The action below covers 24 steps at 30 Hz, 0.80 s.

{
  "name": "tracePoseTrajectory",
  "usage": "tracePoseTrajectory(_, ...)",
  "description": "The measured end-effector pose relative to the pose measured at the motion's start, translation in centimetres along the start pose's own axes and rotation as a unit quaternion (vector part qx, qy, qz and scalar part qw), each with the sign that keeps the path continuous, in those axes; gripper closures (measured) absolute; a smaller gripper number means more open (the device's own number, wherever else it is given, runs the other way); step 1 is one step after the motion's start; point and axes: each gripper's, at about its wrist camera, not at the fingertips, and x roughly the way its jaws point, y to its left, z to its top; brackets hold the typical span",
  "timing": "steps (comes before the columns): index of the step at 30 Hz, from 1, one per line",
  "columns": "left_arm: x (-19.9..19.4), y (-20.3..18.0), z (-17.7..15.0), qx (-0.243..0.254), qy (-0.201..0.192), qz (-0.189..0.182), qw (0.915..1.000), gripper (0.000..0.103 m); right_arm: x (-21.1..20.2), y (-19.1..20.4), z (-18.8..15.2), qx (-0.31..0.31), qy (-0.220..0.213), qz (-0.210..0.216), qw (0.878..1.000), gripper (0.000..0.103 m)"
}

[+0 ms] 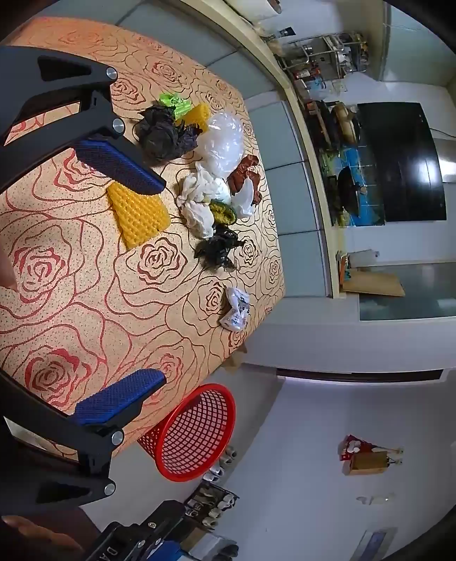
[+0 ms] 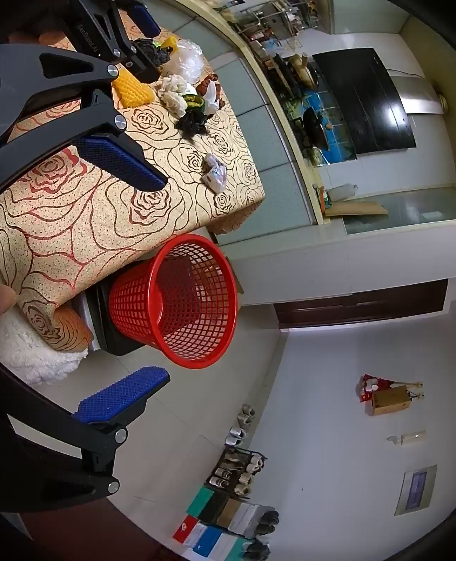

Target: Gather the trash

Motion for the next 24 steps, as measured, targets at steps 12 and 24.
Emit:
tracePoseTrajectory(12,0.10,0.47,-0.13,-0.003,0.001,-0.001,1.0000,0.007,0.00,0.16,-0.06,-0.003,-0.001,-0.002,1.000,0.005)
tracePoseTrajectory(24,0.04,0.29,-0.01,-0.002,0.001,0.001,1.0000,0.007,-0.02,0.30,-0.03,-0.002,0.000,-0.001,1.000,0.005)
